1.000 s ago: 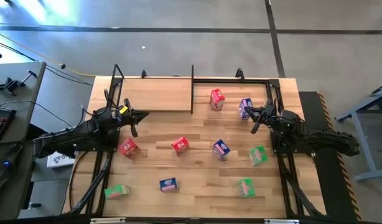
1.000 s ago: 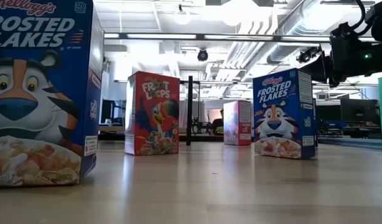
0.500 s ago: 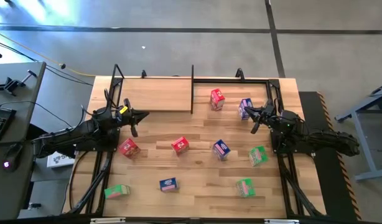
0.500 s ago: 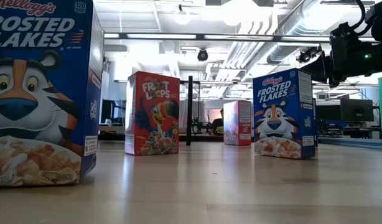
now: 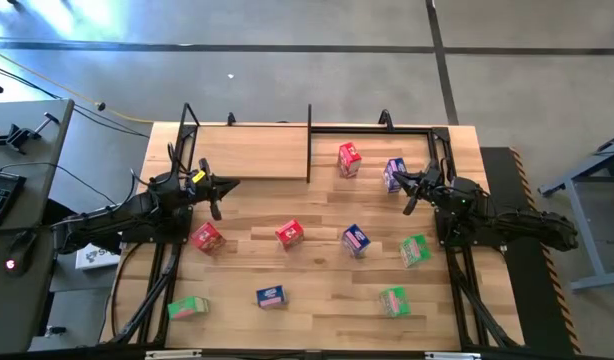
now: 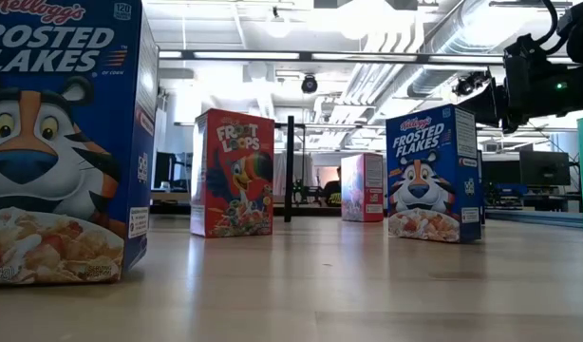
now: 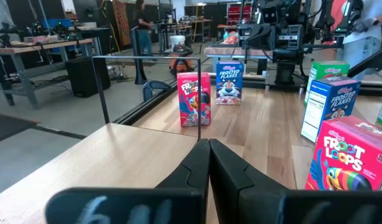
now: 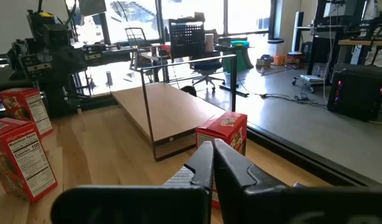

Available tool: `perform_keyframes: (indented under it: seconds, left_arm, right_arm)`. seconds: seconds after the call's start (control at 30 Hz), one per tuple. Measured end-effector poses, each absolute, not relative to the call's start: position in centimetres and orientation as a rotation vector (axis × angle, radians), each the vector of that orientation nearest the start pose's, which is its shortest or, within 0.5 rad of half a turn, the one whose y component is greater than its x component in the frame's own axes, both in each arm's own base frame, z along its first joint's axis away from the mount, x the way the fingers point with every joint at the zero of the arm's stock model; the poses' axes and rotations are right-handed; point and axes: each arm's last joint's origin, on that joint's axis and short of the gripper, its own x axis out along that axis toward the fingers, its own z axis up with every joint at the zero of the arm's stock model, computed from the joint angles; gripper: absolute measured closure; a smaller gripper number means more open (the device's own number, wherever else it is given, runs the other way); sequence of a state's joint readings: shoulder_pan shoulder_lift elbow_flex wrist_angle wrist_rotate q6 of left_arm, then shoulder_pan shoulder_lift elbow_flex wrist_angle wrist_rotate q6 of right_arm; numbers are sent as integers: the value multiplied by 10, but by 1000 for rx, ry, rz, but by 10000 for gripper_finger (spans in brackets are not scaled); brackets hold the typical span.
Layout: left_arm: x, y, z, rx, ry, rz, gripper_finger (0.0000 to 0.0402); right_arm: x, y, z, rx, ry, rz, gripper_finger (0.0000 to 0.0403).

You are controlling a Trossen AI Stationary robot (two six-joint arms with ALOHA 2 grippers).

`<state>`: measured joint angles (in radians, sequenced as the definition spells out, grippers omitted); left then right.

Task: Stack cereal on shelf

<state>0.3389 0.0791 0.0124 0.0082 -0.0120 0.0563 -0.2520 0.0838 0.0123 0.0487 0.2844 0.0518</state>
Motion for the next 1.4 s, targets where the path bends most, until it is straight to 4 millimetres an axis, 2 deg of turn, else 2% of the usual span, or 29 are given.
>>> perform_keyframes:
  seconds: [0.87,0.93,1.1,1.2,1.4]
  left_arm:
    - [96,34,162,46,67,349,401]
    - [96,34,162,46,67,349,401]
    - [96,34,162,46,67,349,401]
    - [96,34,162,46,67,349,401]
    - [96,34,162,46,67,349,401]
  right_arm:
    - [96,-33,166,51,9,-536,403]
    - [96,-33,166,97,-3,-533,403]
    - [96,-33,169,282,-88,-509,403]
    - [95,-33,180,265,-199,-501,403]
    - [87,-29,210,117,-488,-444,403]
